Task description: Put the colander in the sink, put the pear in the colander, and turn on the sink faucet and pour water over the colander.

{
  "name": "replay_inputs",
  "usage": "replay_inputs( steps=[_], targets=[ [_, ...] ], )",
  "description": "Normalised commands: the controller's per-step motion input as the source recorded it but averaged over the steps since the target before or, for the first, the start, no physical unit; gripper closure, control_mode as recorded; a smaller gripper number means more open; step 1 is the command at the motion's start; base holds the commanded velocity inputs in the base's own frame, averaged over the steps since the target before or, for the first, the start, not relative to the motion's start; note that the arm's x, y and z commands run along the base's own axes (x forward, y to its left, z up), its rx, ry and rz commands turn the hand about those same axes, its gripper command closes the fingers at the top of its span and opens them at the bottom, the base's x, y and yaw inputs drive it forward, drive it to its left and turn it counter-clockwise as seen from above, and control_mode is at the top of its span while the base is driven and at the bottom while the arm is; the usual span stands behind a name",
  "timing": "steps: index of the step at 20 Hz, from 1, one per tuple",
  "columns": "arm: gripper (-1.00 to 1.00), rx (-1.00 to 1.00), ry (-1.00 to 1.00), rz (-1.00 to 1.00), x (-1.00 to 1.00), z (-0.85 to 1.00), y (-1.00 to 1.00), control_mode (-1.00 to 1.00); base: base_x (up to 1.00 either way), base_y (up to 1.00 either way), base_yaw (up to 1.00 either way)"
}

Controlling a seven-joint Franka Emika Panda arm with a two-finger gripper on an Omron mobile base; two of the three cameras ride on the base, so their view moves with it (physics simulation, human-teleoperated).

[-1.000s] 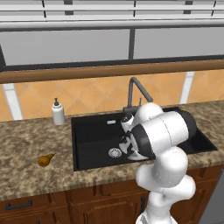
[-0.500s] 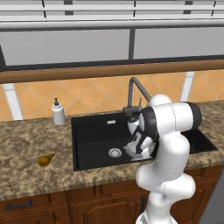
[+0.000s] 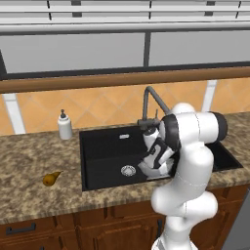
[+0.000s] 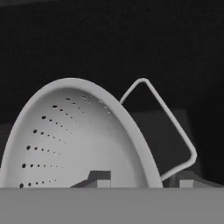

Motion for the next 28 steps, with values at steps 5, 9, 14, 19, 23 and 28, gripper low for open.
replay_inputs(
  steps=[5,9,14,19,23,28],
  targets=[
    [1.0,0.0,-0.24,-0.14,0.18,-0.37,0.48,-1.0,0.0,0.0,0.0],
    [1.0,0.0,-0.28,-0.12,0.0,-0.41,0.49,-1.0,0.0,0.0,0.0],
    [1.0,0.0,-0.28,-0.12,-0.06,-0.47,0.36,-1.0,0.0,0.0,0.0],
    [1.0,0.0,-0.28,-0.12,-0.2,-0.55,0.32,-1.0,0.0,0.0,0.0],
    [1.0,0.0,-0.18,-0.14,-0.13,-0.72,0.27,-1.0,0.0,0.0,0.0],
    [1.0,0.01,-0.06,-0.15,-0.18,-0.85,0.22,-1.0,0.0,0.0,0.0]
  ],
)
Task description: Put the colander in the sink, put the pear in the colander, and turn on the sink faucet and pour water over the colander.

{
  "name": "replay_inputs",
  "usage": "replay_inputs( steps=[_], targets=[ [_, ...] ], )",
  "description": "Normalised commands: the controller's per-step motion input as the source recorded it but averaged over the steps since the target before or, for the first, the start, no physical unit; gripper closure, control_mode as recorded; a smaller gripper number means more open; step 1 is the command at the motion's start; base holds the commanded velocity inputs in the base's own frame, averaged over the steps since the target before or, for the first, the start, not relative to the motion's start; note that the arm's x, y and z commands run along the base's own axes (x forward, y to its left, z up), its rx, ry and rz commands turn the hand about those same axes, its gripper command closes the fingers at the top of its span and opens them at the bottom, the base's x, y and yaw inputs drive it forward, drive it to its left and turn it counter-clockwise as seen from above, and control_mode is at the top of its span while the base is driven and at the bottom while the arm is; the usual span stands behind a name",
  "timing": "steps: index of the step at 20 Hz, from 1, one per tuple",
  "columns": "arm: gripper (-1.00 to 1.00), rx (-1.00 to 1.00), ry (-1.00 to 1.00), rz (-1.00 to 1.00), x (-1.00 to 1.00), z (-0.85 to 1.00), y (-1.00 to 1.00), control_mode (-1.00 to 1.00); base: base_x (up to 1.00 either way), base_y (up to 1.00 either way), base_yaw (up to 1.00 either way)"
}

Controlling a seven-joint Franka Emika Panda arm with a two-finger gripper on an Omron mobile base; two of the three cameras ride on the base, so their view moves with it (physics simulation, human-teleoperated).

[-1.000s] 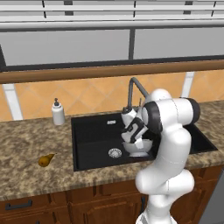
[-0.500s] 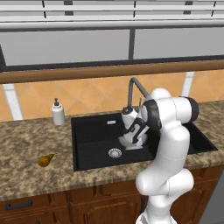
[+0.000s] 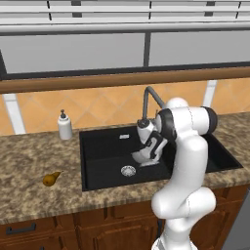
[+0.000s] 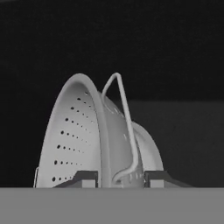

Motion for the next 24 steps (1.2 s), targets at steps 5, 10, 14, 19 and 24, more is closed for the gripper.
replay_inputs(
  steps=[5,10,14,19,24],
  targets=[
    [1.0,0.04,-0.01,-0.16,-0.51,-0.92,0.2,-1.0,0.0,0.0,0.0],
    [1.0,0.05,-0.01,-0.19,-1.0,-0.97,0.17,-1.0,0.0,0.0,0.0],
    [1.0,0.05,0.0,-0.2,-0.97,-1.0,0.1,-1.0,0.0,0.0,0.0],
    [1.0,0.05,0.0,-0.19,-0.99,-0.89,0.14,-1.0,0.0,0.0,0.0],
    [1.0,0.04,-0.04,-0.17,-1.0,-0.66,0.25,-1.0,0.0,0.0,0.0]
  ],
)
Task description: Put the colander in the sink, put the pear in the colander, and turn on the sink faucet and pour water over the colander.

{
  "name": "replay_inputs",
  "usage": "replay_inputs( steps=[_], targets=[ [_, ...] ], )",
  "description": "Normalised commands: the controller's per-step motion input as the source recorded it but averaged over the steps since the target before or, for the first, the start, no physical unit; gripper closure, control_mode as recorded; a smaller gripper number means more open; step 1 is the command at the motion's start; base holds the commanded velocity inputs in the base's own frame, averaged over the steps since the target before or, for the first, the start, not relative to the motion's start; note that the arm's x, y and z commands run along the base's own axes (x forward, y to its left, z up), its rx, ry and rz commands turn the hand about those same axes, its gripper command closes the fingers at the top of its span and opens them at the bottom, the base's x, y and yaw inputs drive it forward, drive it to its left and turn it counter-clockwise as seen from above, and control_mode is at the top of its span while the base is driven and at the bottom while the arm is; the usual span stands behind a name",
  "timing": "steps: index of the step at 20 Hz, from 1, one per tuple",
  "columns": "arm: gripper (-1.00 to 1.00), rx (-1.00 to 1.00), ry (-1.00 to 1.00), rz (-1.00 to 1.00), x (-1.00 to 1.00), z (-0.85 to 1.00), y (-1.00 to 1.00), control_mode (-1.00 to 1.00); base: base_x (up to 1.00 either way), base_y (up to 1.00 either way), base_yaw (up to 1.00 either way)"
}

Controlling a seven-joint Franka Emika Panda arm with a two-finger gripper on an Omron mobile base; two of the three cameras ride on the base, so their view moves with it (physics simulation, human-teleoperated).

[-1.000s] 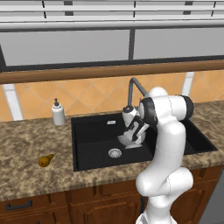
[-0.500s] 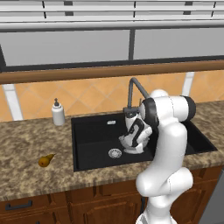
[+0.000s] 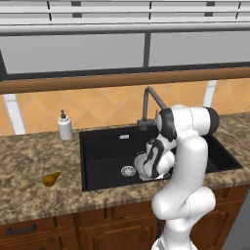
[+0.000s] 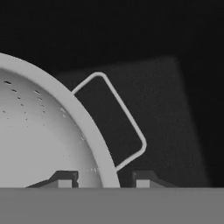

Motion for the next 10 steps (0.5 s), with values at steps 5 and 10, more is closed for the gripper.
replay_inputs(
  steps=[5,10],
  targets=[
    [1.0,0.03,-0.07,-0.17,-0.98,-0.4,0.29,-1.0,0.0,0.0,0.0],
    [-1.0,0.0,-0.06,-0.16,-0.44,-0.19,0.39,-1.0,0.0,0.0,0.0]
  ],
)
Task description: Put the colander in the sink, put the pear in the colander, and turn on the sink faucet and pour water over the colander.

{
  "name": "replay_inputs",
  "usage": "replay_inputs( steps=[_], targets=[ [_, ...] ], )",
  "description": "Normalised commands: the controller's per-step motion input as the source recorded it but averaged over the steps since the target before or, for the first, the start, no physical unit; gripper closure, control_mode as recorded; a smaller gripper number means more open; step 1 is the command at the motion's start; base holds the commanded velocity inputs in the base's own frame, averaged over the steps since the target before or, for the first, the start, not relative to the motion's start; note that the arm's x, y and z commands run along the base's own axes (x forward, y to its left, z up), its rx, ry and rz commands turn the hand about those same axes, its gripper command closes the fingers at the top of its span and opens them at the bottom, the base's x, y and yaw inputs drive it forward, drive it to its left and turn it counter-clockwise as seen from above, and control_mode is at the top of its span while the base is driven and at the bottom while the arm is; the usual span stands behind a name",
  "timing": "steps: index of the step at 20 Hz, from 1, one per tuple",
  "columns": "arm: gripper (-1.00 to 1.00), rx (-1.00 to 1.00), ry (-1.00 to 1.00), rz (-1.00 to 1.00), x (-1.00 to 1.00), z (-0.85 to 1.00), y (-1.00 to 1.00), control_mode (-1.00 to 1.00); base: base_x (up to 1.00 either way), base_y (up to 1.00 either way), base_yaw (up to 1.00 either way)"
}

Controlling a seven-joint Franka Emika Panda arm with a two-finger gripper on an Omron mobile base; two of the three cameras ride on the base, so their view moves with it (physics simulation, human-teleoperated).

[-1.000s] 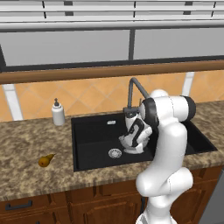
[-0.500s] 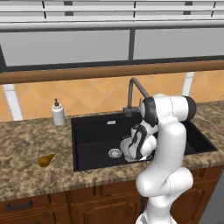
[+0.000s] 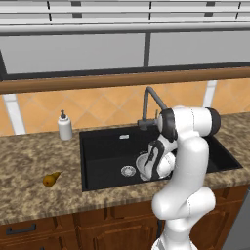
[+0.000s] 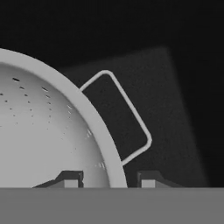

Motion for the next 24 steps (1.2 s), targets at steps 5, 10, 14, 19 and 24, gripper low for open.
replay_inputs(
  steps=[5,10,14,19,24],
  targets=[
    [-1.0,0.0,-0.13,-0.1,-0.33,0.02,0.31,-1.0,0.0,0.0,0.0],
    [-1.0,0.01,-0.2,-0.01,-0.52,0.51,0.33,-1.0,0.0,0.0,0.0],
    [-1.0,0.06,-0.1,0.0,-0.5,0.84,0.34,-1.0,0.0,0.0,0.0],
    [-1.0,0.12,-0.02,0.0,-0.39,1.0,0.39,-1.0,0.0,0.0,0.0],
    [-1.0,0.07,0.0,0.12,-0.07,1.0,0.48,-1.0,0.0,0.0,0.0]
  ],
)
